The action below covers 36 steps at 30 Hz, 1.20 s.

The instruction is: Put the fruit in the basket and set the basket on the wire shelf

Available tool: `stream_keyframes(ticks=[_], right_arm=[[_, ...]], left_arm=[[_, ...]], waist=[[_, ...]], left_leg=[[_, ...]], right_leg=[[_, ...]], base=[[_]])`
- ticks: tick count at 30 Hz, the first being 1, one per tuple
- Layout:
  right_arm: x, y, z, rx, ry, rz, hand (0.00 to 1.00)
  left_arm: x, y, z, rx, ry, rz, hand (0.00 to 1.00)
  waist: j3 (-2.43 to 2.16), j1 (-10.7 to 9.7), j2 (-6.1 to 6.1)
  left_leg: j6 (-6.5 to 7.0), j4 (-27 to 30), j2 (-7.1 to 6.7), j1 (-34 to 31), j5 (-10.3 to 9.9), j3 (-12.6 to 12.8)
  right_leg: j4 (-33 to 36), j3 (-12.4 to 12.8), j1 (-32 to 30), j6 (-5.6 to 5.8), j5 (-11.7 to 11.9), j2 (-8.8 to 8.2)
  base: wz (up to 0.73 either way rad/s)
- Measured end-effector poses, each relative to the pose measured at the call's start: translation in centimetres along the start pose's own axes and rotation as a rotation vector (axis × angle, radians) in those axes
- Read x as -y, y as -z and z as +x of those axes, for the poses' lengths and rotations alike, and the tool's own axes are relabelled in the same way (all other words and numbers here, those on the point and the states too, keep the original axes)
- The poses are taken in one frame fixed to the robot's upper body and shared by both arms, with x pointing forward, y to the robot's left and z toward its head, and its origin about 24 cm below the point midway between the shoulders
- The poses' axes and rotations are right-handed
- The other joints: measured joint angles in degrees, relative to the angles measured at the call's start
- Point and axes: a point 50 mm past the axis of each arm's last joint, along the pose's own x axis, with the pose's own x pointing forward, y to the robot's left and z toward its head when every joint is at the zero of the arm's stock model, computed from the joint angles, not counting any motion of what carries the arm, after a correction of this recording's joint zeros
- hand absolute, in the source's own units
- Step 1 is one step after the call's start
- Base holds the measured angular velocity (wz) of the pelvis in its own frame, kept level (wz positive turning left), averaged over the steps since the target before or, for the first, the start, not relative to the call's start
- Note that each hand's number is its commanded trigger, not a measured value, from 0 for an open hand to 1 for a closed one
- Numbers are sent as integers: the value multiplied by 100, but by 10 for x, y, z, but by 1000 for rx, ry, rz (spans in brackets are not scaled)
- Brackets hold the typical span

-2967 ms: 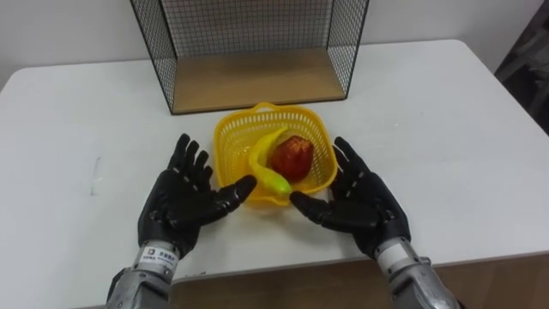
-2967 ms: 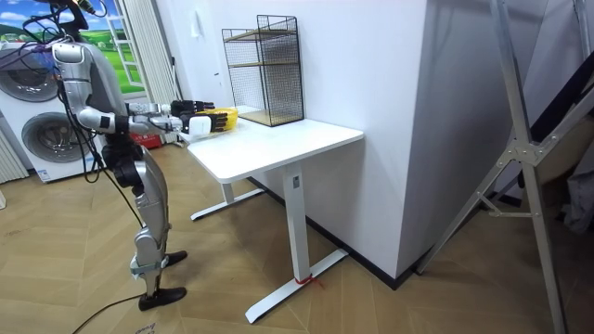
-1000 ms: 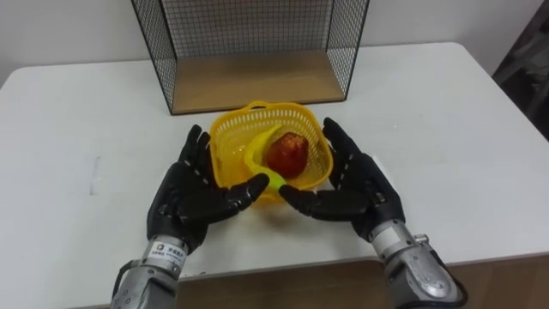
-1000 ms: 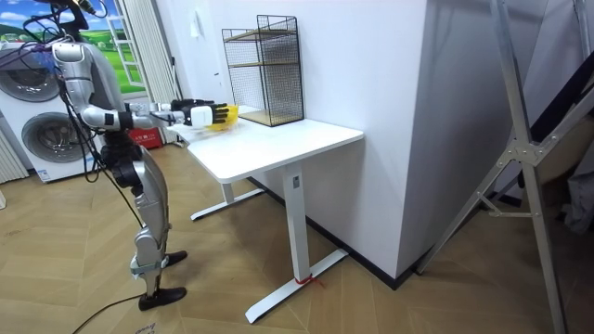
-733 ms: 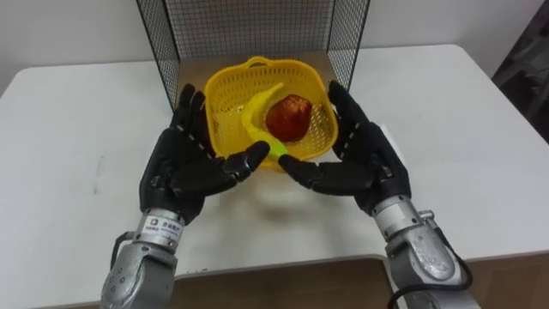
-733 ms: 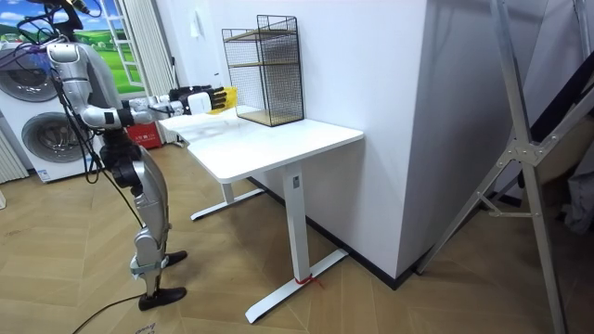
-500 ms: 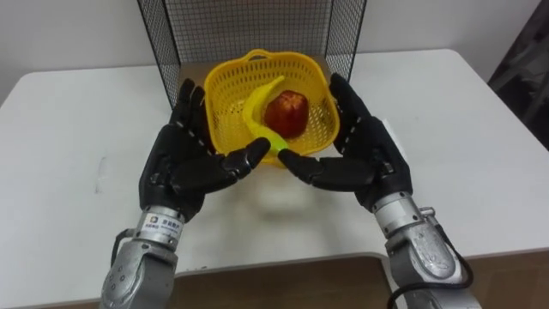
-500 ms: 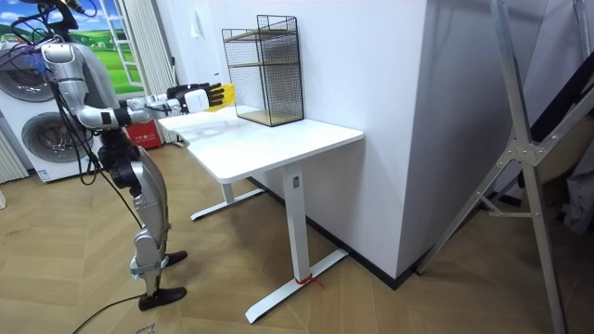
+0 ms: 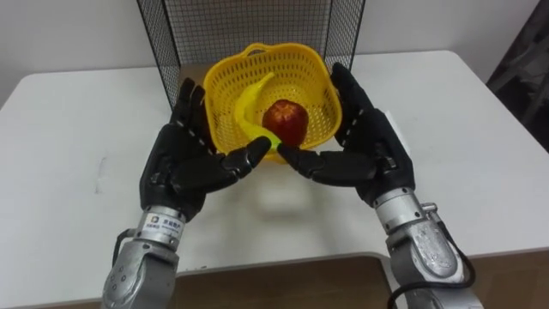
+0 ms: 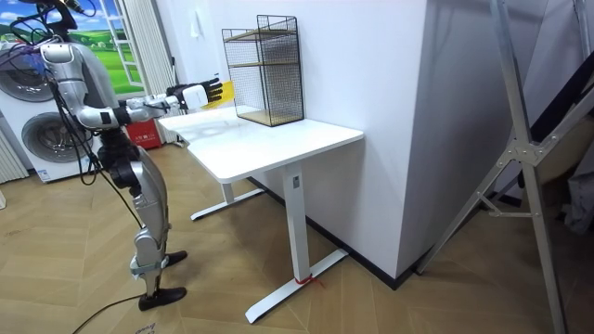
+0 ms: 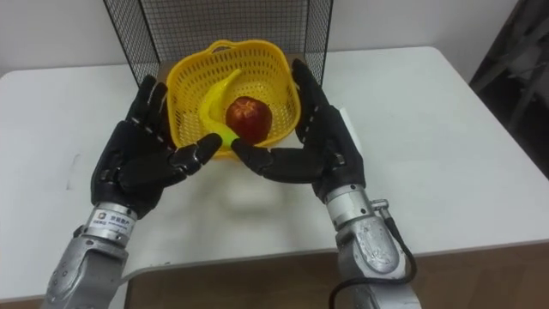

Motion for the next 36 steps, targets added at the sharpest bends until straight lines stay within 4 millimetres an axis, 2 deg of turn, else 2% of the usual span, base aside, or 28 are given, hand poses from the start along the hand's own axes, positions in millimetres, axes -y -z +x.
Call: stream_keyframes(ticks=[2,4,6,8,9,11,13,14,15,16,17,18,19,20,21,22,23,24,25,27,28,30,32,33,34,35,36], right_arm=[[0,0,0,1,1,7,0],[-2,0,0,6,1,20,0],[-3,0,0,16,-3,35,0],[-2,2,-1,16,-2,57,0],[-2,4,-2,9,0,60,0],[0,11,-5,-17,10,68,0],[1,15,-6,-33,7,67,0],[0,15,-6,-38,0,64,0],[1,15,-7,-38,-4,59,0],[2,15,-7,-38,-6,62,0],[1,16,-7,-40,-4,79,0],[2,17,-7,-42,-1,86,0],[4,17,-7,-44,4,84,0],[5,16,-8,-45,4,76,0],[5,17,-8,-50,0,74,0],[4,18,-8,-52,-5,73,0],[2,18,-8,-52,-11,75,0],[2,17,-8,-47,-12,74,0],[3,15,-8,-42,-15,68,0],[5,14,-8,-43,-20,55,0],[5,14,-8,-43,-20,58,0],[4,14,-8,-41,-17,77,0],[5,13,-8,-35,-18,69,0],[4,13,-8,-34,-18,66,0],[4,14,-8,-34,-18,65,0],[5,13,-8,-35,-18,49,0],[6,13,-8,-34,-15,49,0]], left_arm=[[1,0,0,4,-2,-7,0],[1,-1,0,10,-3,2,0],[0,-2,0,22,-3,11,0],[0,-2,0,23,-3,12,0],[0,-2,0,21,-4,13,0],[0,-1,-1,16,-6,20,0],[-1,-1,-1,16,-9,21,0],[-2,-1,-2,17,-10,24,0],[-2,-2,-2,21,-11,24,0],[-2,-2,-2,21,-11,25,0],[-3,-2,-2,18,-10,32,0],[-3,-2,-2,17,-10,32,0],[-2,-2,-1,19,-6,27,0],[1,0,-1,15,0,19,0],[0,0,-1,21,-5,17,0],[-1,-1,-1,24,-6,22,0],[-3,-4,-1,35,-10,29,0],[-2,-5,0,41,-6,28,0],[-1,-5,1,47,-1,27,0],[-1,-5,0,40,5,38,0],[-1,-5,0,39,5,39,0],[-1,-5,0,36,8,40,0],[-1,-5,0,37,8,40,0],[-1,-5,0,39,7,37,0],[-1,-5,0,40,7,33,0],[-1,-5,0,40,8,36,0],[-1,-6,0,41,8,37,0]], waist=[[1,24,0],[-1,32,1],[0,70,-5],[7,133,-12],[14,180,-23],[20,175,-17],[19,196,-28],[7,179,-44],[-1,177,-63],[10,182,-87],[61,166,-143],[59,133,-165],[66,110,-180],[58,129,-165],[43,252,-142],[12,275,-140],[-94,238,-188],[-91,190,-249],[-65,163,-302],[-55,225,-314],[-53,239,-310],[-21,211,-342],[9,207,-375],[15,220,-353],[5,226,-318],[16,238,-251],[24,191,-209]], left_leg=[[-19,131,44,-35,-53,6],[-71,402,165,-99,-195,5],[-170,1016,383,-312,-495,-9],[-250,1483,519,-457,-673,-38],[-268,1660,553,-507,-690,-29],[-283,2448,709,-821,-619,2],[-292,2563,727,-887,-535,-2],[-304,2460,718,-907,-489,0],[-369,2326,698,-909,-430,14],[-378,2313,691,-926,-379,25],[-352,2360,662,-1077,-304,25],[-347,2248,615,-1167,-308,20],[-333,1862,473,-1389,-279,42],[-275,1384,359,-1551,-139,44],[-123,1114,259,-1603,290,29],[-67,1068,225,-1587,441,7],[-11,1013,97,-1524,487,4],[20,994,45,-1475,484,26],[68,1075,-11,-1423,390,48],[123,1291,-28,-1387,102,168],[141,1334,-39,-1388,27,188],[254,1456,-212,-1258,-213,225],[346,1439,-344,-1082,-334,296],[368,1449,-366,-1068,-376,295],[408,1395,-398,-975,-415,260],[432,1293,-407,-900,-410,170],[435,1254,-397,-887,-411,105]], right_leg=[[52,2,-15,-31,-22,27],[217,13,-57,-94,-97,110],[657,43,-235,-192,-366,246],[1092,65,-383,-279,-636,310],[1227,86,-427,-308,-728,315],[1618,143,-539,-406,-1026,372],[1811,206,-611,-464,-1132,333],[1815,190,-635,-493,-1105,325],[1820,206,-694,-535,-1087,313],[1820,228,-696,-561,-1071,307],[1799,279,-694,-600,-1053,294],[1769,289,-696,-610,-1047,294],[1716,299,-713,-617,-1043,290],[1691,342,-719,-612,-1043,280],[1687,375,-696,-610,-1079,242],[1687,409,-688,-584,-1112,241],[1673,404,-681,-501,-1173,153],[1666,406,-656,-463,-1197,104],[1619,405,-560,-419,-1221,46],[1713,422,-488,-302,-1284,-48],[1822,423,-491,-259,-1308,-91],[2665,394,-682,-140,-1323,-353],[3339,482,-897,8,-1161,-524],[3491,512,-956,18,-1066,-526],[3680,522,-1033,60,-859,-544],[3794,496,-1122,78,-725,-527],[3681,480,-1147,87,-793,-463]], base=[[-3],[-9],[-11],[-9],[-9],[-6],[-7],[0],[5],[5],[14],[32],[17],[-18],[-45],[-27],[4],[15],[0],[-18],[-18],[5],[6],[4],[8],[12],[19]])
